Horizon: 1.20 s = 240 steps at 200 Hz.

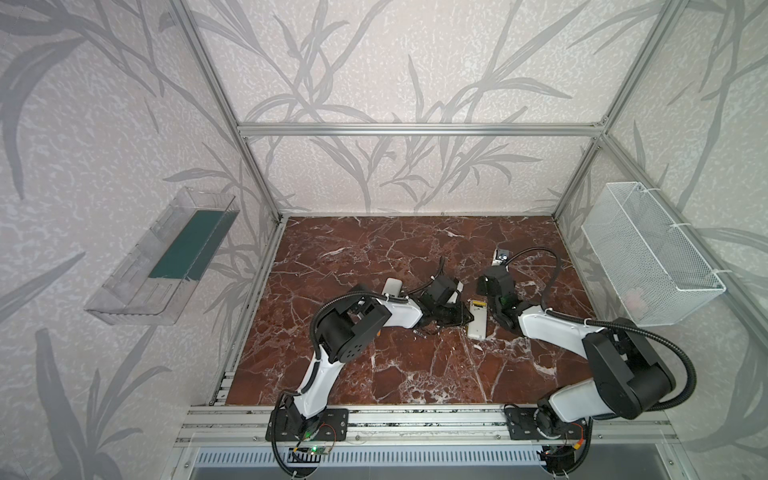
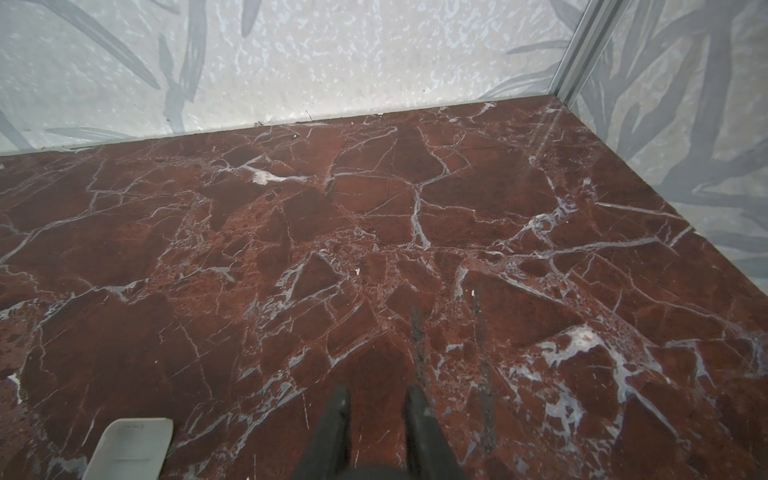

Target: Unload the batteries from the remote control

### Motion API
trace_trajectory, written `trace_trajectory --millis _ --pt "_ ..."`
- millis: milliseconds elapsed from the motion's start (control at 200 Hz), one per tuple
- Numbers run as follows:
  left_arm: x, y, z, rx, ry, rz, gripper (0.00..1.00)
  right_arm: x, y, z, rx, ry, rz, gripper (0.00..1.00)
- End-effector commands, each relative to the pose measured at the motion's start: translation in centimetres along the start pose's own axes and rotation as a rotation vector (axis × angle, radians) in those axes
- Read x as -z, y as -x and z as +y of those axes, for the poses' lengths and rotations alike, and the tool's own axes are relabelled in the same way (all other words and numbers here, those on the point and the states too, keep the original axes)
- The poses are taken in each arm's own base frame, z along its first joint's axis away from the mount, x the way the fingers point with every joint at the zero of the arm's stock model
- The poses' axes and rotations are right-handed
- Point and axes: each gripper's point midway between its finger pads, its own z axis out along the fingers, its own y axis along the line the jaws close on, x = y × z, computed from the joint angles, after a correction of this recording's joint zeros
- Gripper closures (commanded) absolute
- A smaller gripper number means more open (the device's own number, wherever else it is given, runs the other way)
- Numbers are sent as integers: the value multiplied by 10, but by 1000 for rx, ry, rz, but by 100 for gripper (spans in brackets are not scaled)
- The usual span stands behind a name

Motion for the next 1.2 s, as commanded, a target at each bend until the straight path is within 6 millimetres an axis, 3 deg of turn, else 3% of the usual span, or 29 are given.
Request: trace_trajectory --millis 0,480,1196 --pt "-8 -11 18 38 47 36 76 5 13 -1 -16 -2 -50 100" --pt "-9 -12 19 40 47 38 77 -3 -7 2 -35 8 -2 100" --pt "-10 -13 22 48 51 41 77 2 -2 -3 0 -9 -18 100"
